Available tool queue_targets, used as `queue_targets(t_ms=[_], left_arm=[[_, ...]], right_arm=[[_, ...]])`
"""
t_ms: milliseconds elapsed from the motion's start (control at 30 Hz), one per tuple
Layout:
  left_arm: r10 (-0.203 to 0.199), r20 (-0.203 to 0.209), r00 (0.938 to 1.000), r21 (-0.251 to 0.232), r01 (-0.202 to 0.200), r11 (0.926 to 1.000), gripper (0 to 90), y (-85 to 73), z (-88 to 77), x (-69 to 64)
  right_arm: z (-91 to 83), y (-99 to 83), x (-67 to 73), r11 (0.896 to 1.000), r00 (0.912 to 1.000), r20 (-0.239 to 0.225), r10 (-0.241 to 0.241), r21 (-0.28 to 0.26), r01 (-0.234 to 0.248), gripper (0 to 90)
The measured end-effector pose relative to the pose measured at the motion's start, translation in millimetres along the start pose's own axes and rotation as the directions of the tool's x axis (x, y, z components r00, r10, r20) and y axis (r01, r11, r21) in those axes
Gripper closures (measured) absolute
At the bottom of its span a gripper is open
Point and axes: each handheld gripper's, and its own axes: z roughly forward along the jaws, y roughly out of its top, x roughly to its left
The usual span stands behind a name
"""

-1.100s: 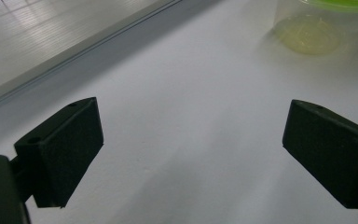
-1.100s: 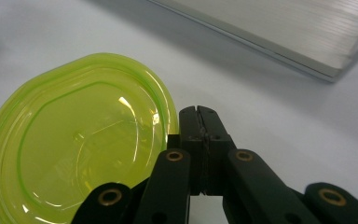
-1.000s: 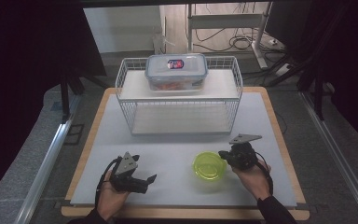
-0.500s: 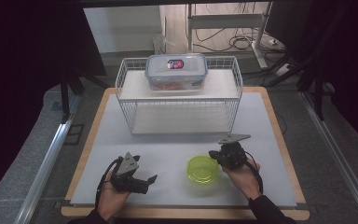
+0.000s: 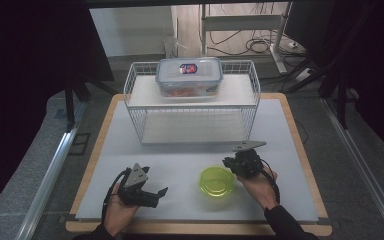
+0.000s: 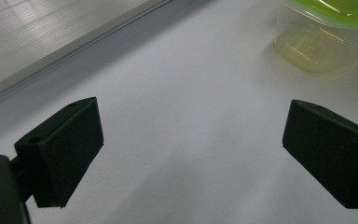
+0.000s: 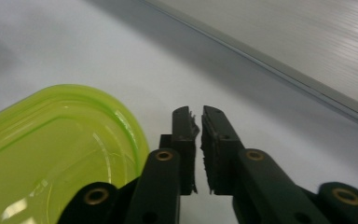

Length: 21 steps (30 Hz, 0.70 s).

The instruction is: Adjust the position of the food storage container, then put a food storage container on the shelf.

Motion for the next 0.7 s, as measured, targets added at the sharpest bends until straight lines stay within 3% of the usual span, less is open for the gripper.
queue_targets(t_ms=[300,467,700], left_arm=[[0.001,-0.003,1.0000,0.006,-0.001,1.0000,4.8,-0.6,0.6,0.3],[0.006,-0.006,1.0000,0.007,-0.006,1.0000,4.8,-0.6,0.9,0.0],[0.008,-0.009,0.9999,0.004,-0.008,1.0000,4.8,-0.4,-0.1,-0.2]], right_arm=[[-16.8,-9.1,-13.3,0.999,0.9989,0.035,0.032,-0.007,-0.032,58.9],[-27.8,-13.1,-17.1,0.999,0.9983,0.030,0.050,-0.014,-0.050,52.7],[-41.1,-17.3,-19.7,0.993,0.9934,-0.003,0.115,-0.031,-0.115,48.2]])
